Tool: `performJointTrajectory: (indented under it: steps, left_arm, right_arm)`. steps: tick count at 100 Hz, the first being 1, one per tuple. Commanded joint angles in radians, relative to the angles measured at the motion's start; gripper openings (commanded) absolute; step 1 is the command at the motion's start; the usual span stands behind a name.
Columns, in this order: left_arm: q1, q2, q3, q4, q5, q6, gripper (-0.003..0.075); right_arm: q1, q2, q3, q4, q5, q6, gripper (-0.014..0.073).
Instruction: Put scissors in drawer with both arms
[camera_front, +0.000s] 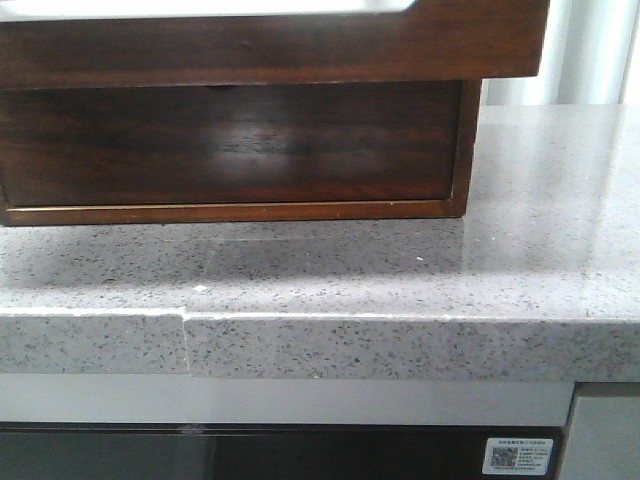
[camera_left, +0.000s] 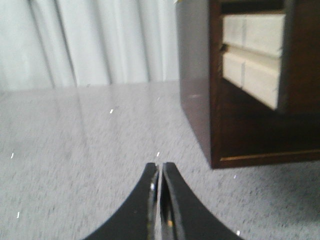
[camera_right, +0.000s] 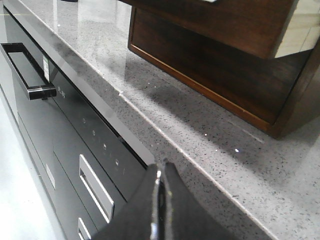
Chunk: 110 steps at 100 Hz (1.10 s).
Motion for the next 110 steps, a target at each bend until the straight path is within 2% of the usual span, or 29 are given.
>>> performJointTrajectory:
  steps: [1,18,110]
  left_arm:
    - [0.021,-0.032,0.025,-0.020,0.024,-0.062,-0.0019]
    - [0.025,-0.032,0.025,-0.018,0.220,-0.088,-0.0019]
    - [0.025,-0.032,0.025,-0.018,0.219,-0.088,-0.0019]
  right_arm:
    - [-0.002,0.010,-0.022,0.010,-0.070,-0.002,-0.0071]
    - [-0.002,0.010,-0.022,0.010,-0.070,-0.002,-0.0071]
    - [-0.002,0.010,-0.022,0.008,-0.070,-0.002,-0.0071]
